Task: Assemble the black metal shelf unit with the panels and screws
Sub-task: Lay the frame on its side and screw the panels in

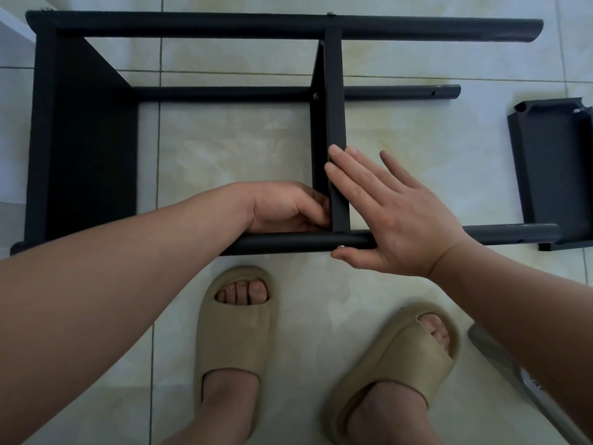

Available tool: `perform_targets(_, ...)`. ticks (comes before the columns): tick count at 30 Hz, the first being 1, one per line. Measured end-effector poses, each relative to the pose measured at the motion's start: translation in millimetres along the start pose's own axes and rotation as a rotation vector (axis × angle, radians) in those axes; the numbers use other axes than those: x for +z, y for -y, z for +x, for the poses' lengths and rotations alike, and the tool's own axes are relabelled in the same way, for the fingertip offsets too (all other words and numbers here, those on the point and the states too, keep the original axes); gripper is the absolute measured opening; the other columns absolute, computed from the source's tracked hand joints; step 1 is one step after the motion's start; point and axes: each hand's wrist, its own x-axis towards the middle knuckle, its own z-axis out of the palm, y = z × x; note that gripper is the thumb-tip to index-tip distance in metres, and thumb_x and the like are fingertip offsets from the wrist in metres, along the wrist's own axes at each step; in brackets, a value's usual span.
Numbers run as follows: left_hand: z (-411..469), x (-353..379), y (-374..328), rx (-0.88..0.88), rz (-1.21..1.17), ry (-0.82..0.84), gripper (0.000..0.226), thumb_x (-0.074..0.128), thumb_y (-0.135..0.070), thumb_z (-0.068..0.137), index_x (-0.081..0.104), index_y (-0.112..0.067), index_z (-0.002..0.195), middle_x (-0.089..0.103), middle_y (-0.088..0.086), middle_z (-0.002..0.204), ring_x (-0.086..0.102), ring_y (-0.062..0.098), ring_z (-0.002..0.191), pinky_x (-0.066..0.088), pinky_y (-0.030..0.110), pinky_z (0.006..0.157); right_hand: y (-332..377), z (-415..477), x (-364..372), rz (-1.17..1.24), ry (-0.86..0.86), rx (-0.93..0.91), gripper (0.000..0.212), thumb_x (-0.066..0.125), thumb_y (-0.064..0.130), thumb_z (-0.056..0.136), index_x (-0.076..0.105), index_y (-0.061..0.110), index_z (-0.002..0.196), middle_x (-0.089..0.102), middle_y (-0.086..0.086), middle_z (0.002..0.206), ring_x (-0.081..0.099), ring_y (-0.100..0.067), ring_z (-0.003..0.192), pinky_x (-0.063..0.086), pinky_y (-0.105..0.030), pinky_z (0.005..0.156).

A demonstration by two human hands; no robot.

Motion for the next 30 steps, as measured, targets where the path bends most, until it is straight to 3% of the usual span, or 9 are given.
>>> perform_targets(4,0.8,-1.2,1.8,-0.029,0.088,-0.011,0.018,0.048,-0.005,0.095,0.065,-0.003,0.095,0.065,0.012,0.09,0.063,0.019,0.079,0.049,0.028,0.075,-0.2,0.3,0.2,0.002,-0.006,-0.001,0.097,0.044,0.071,0.09,0.028,0.004,0.158,0.019,-0.011,0.167,0.02,-0.027,0.155,0.024,-0.056,0.122)
perform_targets(9,1.6,-0.1,2.6,0.007,0.108,-0.067,0.015,0.048,0.006,0.096,0.062,0.001,0.093,0.068,0.009,0.075,0.067,0.015,0.065,0.051,0.021,0.059,-0.1,0.4,1.3,0.0,-0.008,-0.001,0.097,0.044,0.071,0.09,0.028,0.003,0.158,0.019,-0.011,0.167,0.02,-0.027,0.155,0.024,-0.056,0.122)
perform_targets(15,0.1,-1.1,0.1,0.033,0.033,-0.032,0.028,0.043,0.014,0.092,0.064,-0.003,0.082,0.067,0.006,0.067,0.066,0.014,0.059,0.051,0.021,0.057,-0.5,0.4,1.1,-0.001,-0.012,-0.004,0.097,0.045,0.071,0.09,0.028,0.003,0.158,0.02,-0.011,0.167,0.021,-0.028,0.154,0.025,-0.057,0.121)
perform_targets(20,0.7,-0.4,1.8,0.011,0.062,-0.012,0.019,0.046,0.002,0.094,0.065,-0.001,0.091,0.069,0.007,0.078,0.068,0.014,0.07,0.053,0.023,0.064,-0.4,0.2,1.4,-0.005,-0.011,-0.002,0.097,0.044,0.071,0.09,0.027,0.004,0.158,0.019,-0.011,0.167,0.02,-0.027,0.155,0.024,-0.056,0.122)
perform_targets(30,0.7,-1.4,1.5,0.02,0.066,-0.071,0.021,0.048,0.011,0.094,0.064,0.0,0.086,0.067,0.008,0.068,0.066,0.014,0.059,0.051,0.021,0.055,-0.2,0.2,0.1,-0.005,-0.003,-0.001,0.097,0.045,0.071,0.09,0.028,0.003,0.158,0.019,-0.011,0.167,0.02,-0.028,0.154,0.025,-0.057,0.121)
